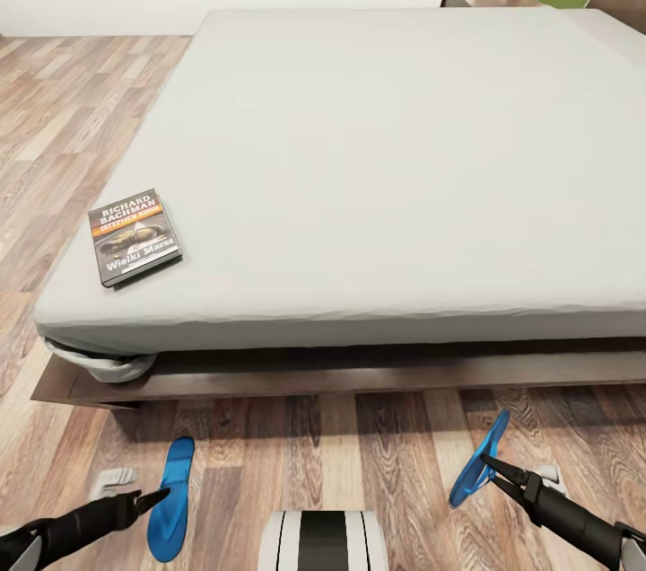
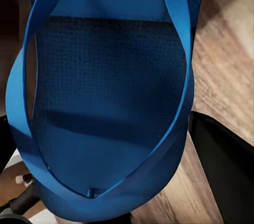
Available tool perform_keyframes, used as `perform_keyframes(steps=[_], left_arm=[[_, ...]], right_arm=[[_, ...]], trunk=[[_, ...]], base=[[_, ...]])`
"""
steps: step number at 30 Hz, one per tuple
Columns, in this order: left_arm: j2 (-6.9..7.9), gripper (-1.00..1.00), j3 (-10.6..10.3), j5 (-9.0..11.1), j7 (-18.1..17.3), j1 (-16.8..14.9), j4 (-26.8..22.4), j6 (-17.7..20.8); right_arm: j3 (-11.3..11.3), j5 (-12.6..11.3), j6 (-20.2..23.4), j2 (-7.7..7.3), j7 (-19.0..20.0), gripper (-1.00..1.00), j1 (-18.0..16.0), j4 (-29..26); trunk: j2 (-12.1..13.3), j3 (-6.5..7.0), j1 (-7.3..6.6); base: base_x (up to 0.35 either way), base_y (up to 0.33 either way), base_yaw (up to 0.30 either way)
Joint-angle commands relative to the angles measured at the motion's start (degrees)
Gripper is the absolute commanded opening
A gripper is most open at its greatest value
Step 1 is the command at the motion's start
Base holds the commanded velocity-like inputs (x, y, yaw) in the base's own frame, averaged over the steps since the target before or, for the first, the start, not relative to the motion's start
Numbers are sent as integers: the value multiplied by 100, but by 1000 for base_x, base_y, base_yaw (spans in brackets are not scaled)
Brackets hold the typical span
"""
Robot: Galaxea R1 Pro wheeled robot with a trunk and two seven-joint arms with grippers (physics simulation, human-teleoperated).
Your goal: In the bedroom, move the book from the bed onto either nightstand, and place the two sandals side by side next to the bed.
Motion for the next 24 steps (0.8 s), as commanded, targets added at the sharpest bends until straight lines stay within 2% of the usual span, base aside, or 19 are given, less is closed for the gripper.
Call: perform_keyframes(steps=[1, 7, 8, 11, 12, 15, 20, 23, 24], left_arm=[[-7, 100, 4, 38, -156, -2, 4, 56], [-14, 100, 0, 63, -303, 0, 8, 56], [-14, 100, 0, 65, -306, -1, 10, 58], [-14, 100, 0, 72, -314, -1, 9, 54], [-14, 100, 0, 74, -317, -3, 10, 53], [-14, 100, 7, 75, -318, -2, 10, 57], [-7, 100, 49, 75, -319, 0, 17, 61], [-11, 100, 48, 75, -319, -1, 17, 61], [-13, 100, 46, 75, -317, 0, 15, 60]], right_arm=[[9, -6, 5, 5, -3, -100, -2, 14], [30, 78, -776, 12, -468, -100, 6, 134], [33, 222, -828, 12, -712, -100, 6, 146], [30, 959, -871, 9, -1667, -100, 6, 111], [25, 1408, -878, 9, -2219, -100, 6, 81], [26, 1815, -878, 11, -2794, -100, 6, 62], [36, 2002, -886, 11, -3194, -100, 7, -20], [48, 2090, -885, 12, -3826, -100, 7, -310], [54, 2135, -885, 12, -4178, -100, 7, -473]], trunk=[[-1, -3, -1], [-1, -3, -1], [-1, -3, -1], [-1, -3, -1], [-1, -3, -1], [-1, -3, -1], [-1, -3, -1], [-1, -3, -1], [-1, -3, -1]], base=[[0, 0, 0], [0, 0, 0], [0, 0, 0], [0, 0, 0], [0, 0, 0], [0, 0, 0], [0, 82, 0], [0, 129, 0], [0, 134, 0]])
